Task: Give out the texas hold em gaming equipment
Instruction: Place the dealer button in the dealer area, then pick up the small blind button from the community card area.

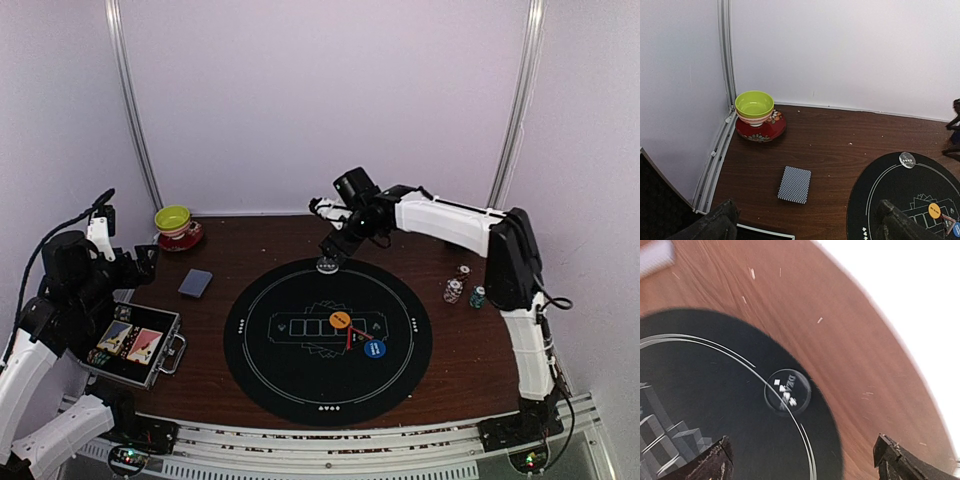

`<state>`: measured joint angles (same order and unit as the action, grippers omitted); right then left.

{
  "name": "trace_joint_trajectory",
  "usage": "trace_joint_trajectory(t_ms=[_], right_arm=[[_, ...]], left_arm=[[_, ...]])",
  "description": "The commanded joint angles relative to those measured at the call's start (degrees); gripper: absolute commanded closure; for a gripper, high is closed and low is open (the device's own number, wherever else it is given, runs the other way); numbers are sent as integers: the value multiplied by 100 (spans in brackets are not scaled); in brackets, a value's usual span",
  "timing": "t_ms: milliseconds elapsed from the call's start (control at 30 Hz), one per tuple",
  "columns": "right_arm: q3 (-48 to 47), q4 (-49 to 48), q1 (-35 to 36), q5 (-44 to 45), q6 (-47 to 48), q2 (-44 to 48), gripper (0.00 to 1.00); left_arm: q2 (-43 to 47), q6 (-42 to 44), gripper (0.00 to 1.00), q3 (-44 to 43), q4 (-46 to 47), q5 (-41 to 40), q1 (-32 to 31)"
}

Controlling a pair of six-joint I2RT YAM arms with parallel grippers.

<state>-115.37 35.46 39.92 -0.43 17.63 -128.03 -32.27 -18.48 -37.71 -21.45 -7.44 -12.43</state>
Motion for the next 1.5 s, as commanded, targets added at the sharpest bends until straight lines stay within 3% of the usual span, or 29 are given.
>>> trace_joint_trajectory(t_ms=[0,233,667,967,1467], right_arm=[[980,288,133,-339,249,1293,0],[2257,665,405,-575,409,1882,0],[3133,1291,471,-742,942,1855,0],[4259,765,793,-644,970,2318,0],[4494,683,859,-1007,1124,2109,9]], left_arm=[[54,-33,2,63,167,-3,41],[63,-33,2,71,162,15,43],[116,-31,2,79,169,-2,34],[106,-33,2,80,173,-7,34],[164,-24,2,80,163,-39,34]])
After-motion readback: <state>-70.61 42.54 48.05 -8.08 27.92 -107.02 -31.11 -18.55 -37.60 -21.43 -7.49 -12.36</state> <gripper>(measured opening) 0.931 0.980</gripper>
